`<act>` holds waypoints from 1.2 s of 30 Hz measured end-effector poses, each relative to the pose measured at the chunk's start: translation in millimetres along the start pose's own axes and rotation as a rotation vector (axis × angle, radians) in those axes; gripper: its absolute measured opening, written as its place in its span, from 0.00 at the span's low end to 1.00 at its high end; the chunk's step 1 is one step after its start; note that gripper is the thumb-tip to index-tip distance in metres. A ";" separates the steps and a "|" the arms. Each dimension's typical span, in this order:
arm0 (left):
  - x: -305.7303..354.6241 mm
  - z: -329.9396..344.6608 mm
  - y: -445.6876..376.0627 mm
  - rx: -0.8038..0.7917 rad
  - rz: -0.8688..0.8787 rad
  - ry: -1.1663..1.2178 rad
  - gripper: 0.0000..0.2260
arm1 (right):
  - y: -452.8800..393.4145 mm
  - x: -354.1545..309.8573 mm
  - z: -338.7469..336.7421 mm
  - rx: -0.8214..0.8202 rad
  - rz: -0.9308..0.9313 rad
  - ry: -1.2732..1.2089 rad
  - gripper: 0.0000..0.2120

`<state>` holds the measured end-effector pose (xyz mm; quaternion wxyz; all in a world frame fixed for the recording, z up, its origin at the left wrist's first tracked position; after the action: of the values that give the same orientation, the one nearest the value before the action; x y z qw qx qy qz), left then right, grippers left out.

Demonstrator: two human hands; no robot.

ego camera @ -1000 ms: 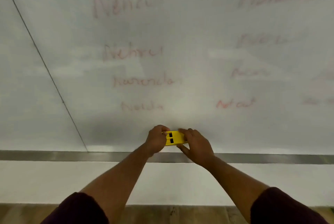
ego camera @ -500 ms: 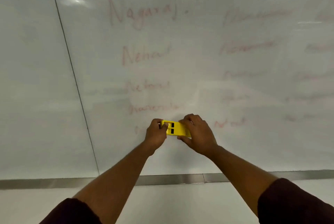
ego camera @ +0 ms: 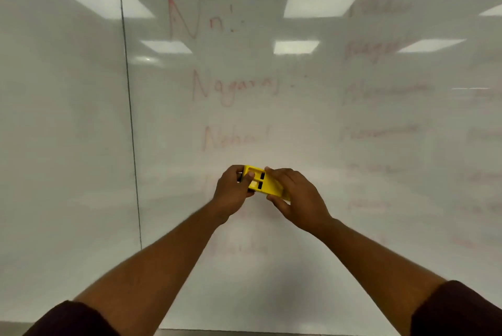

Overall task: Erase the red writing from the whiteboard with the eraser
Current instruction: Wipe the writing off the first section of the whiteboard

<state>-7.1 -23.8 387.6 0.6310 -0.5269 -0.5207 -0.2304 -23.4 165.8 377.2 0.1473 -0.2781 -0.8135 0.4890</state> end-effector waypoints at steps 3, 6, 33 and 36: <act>19.9 -5.1 -17.6 0.057 0.073 -0.043 0.16 | -28.7 8.0 -3.2 0.039 -0.064 0.039 0.33; 31.1 -11.9 -34.8 0.127 0.157 -0.141 0.17 | -55.2 23.2 -5.3 0.084 -0.051 0.075 0.34; 116.1 -198.3 -230.5 0.518 0.681 -1.101 0.38 | -327.6 27.3 -53.0 0.527 0.019 0.326 0.30; 110.0 -203.3 -256.3 0.474 0.750 -1.097 0.38 | -333.7 29.6 -41.0 0.559 0.030 0.336 0.28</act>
<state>-99.3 -266.1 615.3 0.4123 -0.5592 -0.5832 0.4210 -129.0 90.2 688.6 0.3428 -0.3158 -0.6079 0.6428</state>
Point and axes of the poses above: each hand's wrist, its own y-axis away from the middle knuckle, its own z-axis out of the palm, x = y × z, the point moved 4 cm from there along -y, towards the middle knuckle, and after that the axes turned 6 degrees about x, right-handed, at the moved point
